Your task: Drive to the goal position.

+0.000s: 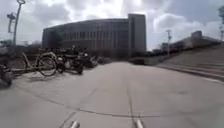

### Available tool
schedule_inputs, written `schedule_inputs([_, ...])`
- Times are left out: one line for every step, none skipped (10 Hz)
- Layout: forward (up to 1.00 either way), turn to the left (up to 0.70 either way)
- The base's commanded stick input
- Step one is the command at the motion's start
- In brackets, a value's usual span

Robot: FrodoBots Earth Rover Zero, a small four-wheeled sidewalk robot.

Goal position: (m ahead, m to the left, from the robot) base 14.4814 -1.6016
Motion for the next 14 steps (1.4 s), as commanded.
schedule_inputs([1.0, 0.0])
schedule_inputs([1.0, 0.0])
schedule_inputs([1.0, 0.0])
schedule_inputs([1.0, 0.0])
schedule_inputs([1.0, 0.0])
schedule_inputs([1.0, -0.01])
schedule_inputs([1.0, -0.19])
schedule_inputs([1.0, -0.27])
schedule_inputs([1.0, -0.17])
schedule_inputs([1.0, -0.19])
schedule_inputs([1.0, -0.27])
schedule_inputs([1.0, -0.27])
schedule_inputs([1.0, -0.27])
schedule_inputs([1.0, -0.27])
